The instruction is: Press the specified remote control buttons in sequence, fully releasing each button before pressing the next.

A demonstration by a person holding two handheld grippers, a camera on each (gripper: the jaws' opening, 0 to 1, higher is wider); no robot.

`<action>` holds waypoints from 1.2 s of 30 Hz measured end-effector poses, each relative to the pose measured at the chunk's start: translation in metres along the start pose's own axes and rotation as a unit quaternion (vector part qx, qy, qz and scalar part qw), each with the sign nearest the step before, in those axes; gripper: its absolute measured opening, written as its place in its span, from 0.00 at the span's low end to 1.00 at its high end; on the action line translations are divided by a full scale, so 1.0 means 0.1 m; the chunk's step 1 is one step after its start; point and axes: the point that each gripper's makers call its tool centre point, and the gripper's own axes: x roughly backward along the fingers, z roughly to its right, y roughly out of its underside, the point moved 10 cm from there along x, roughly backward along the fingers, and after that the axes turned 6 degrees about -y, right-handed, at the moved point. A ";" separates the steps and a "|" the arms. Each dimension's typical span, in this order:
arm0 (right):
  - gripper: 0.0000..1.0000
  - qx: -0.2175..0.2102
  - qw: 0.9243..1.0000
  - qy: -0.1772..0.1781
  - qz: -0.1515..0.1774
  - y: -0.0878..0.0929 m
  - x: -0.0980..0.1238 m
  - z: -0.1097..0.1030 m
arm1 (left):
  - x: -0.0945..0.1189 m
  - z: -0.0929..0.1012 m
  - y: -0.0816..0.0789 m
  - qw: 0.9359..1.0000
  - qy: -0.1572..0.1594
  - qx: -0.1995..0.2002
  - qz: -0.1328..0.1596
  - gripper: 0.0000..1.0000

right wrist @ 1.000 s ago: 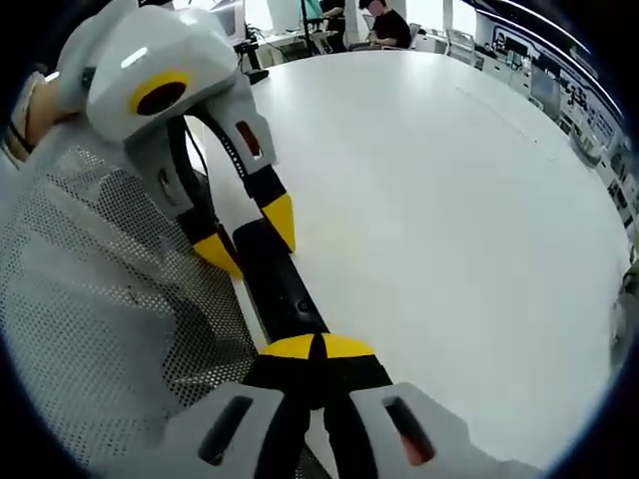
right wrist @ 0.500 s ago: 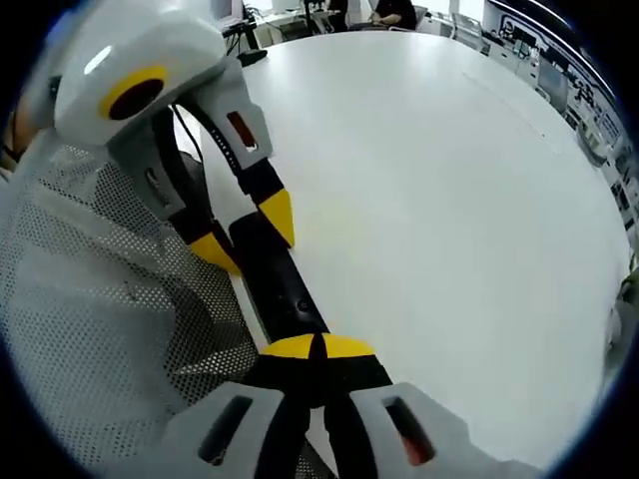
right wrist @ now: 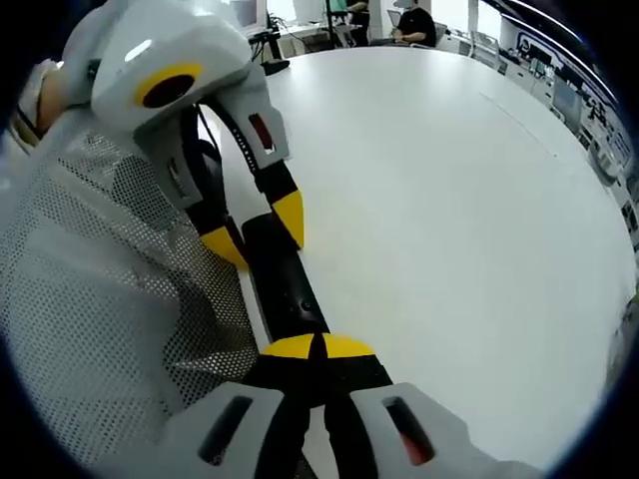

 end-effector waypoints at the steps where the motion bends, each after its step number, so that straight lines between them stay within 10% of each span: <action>1: 0.00 0.013 1.000 -0.001 0.004 0.00 0.00 0.00 | 0.00 0.00 0.00 1.000 0.000 0.000 0.000 0.24; 36: 0.04 0.144 0.988 -0.049 -0.039 0.03 0.05 -0.01 | 0.00 -0.01 0.01 1.000 0.002 0.001 0.005 0.25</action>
